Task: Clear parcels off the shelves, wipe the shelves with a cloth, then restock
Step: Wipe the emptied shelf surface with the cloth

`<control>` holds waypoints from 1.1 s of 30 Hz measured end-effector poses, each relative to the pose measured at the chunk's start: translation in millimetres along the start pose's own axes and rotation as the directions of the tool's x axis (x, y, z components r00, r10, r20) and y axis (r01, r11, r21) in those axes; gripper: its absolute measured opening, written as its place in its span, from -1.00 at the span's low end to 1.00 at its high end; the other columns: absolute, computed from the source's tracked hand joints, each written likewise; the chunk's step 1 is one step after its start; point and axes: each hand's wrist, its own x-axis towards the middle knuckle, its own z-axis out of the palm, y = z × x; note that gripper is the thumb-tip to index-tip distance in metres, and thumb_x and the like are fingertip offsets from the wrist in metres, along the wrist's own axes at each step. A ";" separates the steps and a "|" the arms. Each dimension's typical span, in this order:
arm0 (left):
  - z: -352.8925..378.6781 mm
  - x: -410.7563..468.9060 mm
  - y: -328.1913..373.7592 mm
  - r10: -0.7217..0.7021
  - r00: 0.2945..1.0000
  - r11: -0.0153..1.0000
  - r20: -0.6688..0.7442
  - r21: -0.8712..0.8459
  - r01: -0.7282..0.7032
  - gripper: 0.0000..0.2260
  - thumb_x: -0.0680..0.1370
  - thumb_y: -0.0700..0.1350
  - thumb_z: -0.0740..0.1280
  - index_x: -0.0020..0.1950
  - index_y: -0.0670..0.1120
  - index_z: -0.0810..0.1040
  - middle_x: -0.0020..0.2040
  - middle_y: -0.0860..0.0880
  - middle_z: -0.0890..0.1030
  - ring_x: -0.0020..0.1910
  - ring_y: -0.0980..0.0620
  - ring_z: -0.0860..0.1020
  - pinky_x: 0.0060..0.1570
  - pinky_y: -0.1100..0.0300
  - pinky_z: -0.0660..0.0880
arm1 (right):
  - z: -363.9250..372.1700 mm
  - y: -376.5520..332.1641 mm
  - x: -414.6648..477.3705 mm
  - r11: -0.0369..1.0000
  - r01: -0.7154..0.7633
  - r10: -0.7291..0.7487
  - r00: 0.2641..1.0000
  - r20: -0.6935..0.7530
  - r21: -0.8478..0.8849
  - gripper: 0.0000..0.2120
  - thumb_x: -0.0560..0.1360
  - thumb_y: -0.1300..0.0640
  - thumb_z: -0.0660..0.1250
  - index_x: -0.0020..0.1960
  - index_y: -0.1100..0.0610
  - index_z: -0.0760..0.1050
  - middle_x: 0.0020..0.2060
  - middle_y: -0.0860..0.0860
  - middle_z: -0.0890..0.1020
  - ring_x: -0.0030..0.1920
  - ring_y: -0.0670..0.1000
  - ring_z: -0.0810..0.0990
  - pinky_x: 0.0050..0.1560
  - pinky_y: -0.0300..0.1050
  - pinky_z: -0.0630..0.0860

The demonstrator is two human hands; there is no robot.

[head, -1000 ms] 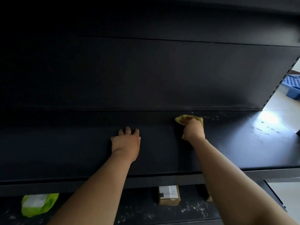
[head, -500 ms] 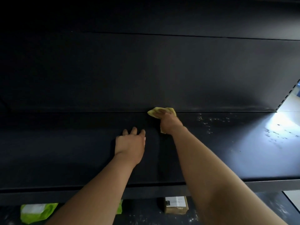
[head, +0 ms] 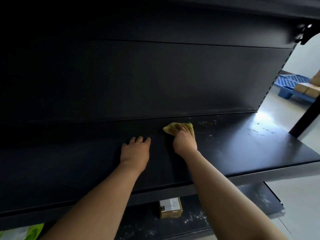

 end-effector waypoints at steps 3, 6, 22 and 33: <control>0.0 3.6 31.6 0.059 0.998 0.997 -0.012 -0.046 -0.059 -0.49 0.59 -0.20 0.19 0.53 -0.02 0.16 0.49 -0.09 0.25 0.45 -0.11 0.23 0.28 -0.04 0.36 | -3.9 5.8 2.8 0.989 -0.146 0.150 0.980 0.130 -0.036 -0.32 0.48 0.18 0.30 0.54 -0.05 0.13 0.55 0.01 0.06 0.55 0.02 -0.06 0.53 0.05 -0.22; 2.3 6.4 51.8 0.047 0.999 0.998 -0.009 -0.052 -0.048 -0.64 0.66 -0.04 0.07 0.47 -0.01 0.26 0.45 -0.10 0.29 0.40 -0.13 0.28 0.26 -0.07 0.36 | -13.9 38.5 -17.7 0.975 -0.221 0.221 0.973 0.069 -0.004 -0.27 0.43 0.15 0.36 0.53 -0.05 0.15 0.54 0.02 0.09 0.54 0.04 -0.04 0.53 0.06 -0.19; 6.4 3.5 64.8 0.222 0.968 0.975 0.120 -0.011 -0.223 -0.56 0.66 0.08 -0.11 0.55 0.12 -0.06 0.58 -0.03 -0.02 0.54 -0.16 0.00 0.43 -0.17 0.15 | -89.2 143.9 -107.8 0.745 -0.655 0.660 0.694 -0.288 0.127 -0.53 0.40 0.33 0.32 0.28 0.04 0.50 0.29 0.15 0.42 0.24 0.24 0.40 0.27 0.08 0.37; -4.5 20.8 81.9 0.134 0.989 0.991 0.057 -0.020 -0.133 -0.58 0.66 0.08 -0.03 0.52 0.07 0.16 0.51 -0.02 0.21 0.43 -0.12 0.26 0.19 0.00 0.41 | -35.4 99.3 -34.7 0.997 -0.080 0.081 0.990 0.115 -0.011 -0.40 0.50 0.20 0.24 0.50 -0.09 0.24 0.55 0.00 0.08 0.53 0.07 0.08 0.49 -0.04 0.10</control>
